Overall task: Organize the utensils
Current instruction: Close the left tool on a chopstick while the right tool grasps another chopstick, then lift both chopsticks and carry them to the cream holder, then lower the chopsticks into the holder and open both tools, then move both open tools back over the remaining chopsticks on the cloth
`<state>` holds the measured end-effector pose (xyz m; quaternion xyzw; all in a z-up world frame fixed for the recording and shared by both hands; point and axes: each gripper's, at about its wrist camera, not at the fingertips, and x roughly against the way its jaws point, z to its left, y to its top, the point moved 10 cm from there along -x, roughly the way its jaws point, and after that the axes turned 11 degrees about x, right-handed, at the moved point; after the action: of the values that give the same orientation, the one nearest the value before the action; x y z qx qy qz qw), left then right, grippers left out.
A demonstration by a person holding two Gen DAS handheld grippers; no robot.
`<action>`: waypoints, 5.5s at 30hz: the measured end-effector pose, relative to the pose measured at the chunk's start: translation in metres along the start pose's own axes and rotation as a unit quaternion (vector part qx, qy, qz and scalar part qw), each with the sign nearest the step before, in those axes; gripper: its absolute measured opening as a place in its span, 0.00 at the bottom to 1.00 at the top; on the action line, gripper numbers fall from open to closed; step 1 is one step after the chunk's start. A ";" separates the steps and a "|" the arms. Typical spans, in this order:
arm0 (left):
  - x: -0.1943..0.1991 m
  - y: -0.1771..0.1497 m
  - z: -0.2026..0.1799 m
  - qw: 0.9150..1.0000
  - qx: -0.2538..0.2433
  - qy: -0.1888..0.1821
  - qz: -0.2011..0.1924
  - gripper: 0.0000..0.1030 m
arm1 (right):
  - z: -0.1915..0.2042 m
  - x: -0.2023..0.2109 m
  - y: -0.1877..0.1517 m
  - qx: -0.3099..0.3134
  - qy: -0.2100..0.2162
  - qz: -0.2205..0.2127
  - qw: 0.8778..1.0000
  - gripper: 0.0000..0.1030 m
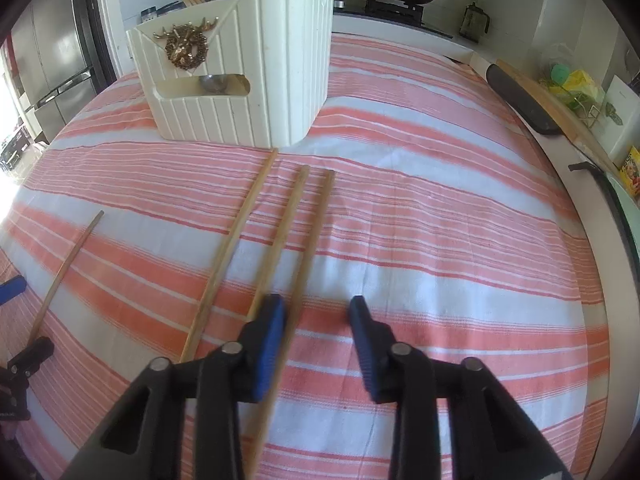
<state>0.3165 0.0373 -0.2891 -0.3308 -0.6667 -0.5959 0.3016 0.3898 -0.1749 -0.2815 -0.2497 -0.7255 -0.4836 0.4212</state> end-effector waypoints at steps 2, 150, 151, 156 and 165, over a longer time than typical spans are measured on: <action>0.005 -0.003 -0.001 1.000 -0.003 -0.003 -0.002 0.68 | 0.008 0.009 -0.011 0.013 0.003 -0.005 1.000 0.06; 0.003 0.019 -0.045 0.997 0.065 -0.030 -0.003 0.90 | -0.067 0.050 -0.081 -0.164 0.000 -0.112 0.980 0.48; 0.003 0.020 -0.057 0.997 0.061 -0.050 0.002 0.90 | -0.068 0.050 -0.082 -0.171 0.006 -0.115 0.979 0.48; -0.012 0.032 -0.117 0.996 0.011 -0.091 0.017 0.90 | -0.070 0.050 -0.084 -0.183 0.010 -0.119 0.976 0.46; -0.060 0.050 -0.163 0.997 -0.051 -0.041 0.029 0.82 | -0.069 0.050 -0.084 -0.179 0.000 -0.119 0.977 0.46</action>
<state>0.3936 -0.1265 -0.2899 -0.3889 -0.6373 -0.6064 0.2736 0.3244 -0.2742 -0.2677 -0.2331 -0.6516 -0.6521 0.3096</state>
